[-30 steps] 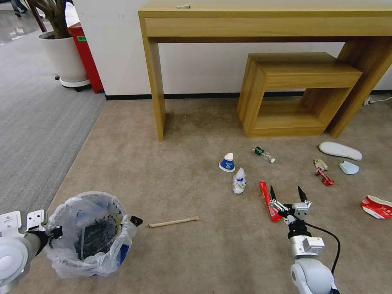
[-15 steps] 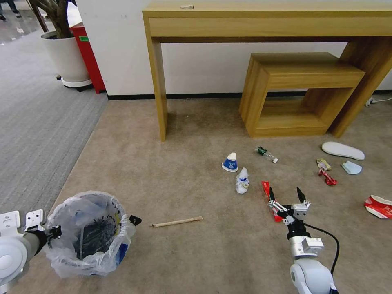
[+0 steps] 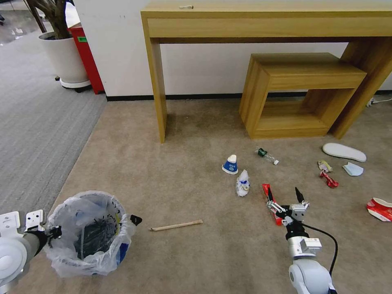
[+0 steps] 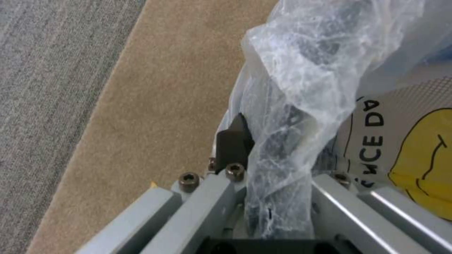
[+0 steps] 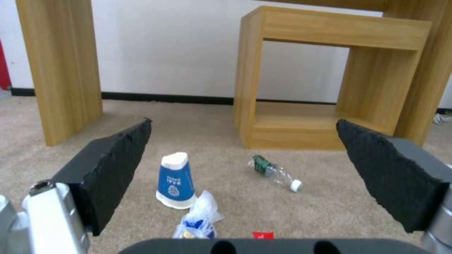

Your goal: Pick up the trash bin and place the garbage on the floor into it.

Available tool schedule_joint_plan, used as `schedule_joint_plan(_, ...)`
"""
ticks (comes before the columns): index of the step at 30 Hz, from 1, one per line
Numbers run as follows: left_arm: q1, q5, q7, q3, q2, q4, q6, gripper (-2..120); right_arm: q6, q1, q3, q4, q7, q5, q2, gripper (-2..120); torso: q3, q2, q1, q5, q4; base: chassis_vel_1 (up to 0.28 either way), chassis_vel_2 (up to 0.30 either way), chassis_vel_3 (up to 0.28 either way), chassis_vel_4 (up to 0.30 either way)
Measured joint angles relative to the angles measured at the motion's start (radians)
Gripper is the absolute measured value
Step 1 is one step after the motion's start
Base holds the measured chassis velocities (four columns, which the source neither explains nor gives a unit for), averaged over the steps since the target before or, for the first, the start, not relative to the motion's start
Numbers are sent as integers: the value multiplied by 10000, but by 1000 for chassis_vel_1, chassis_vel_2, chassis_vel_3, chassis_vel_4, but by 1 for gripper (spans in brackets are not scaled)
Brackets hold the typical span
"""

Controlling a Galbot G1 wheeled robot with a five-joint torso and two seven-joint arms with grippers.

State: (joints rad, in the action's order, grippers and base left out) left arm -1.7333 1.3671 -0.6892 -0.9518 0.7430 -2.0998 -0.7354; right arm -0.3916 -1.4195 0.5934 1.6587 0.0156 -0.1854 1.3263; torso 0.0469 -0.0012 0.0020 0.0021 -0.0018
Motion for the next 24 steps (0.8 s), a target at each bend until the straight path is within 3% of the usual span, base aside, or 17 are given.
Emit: schedule_joint_plan(24, -38, -122, 52, 47, 64, -39, -1, 0, -9, -13, 2, -1, -55, -6, -19, 100, -1, 0, 0, 0, 1, -8, 29, 7, -29)
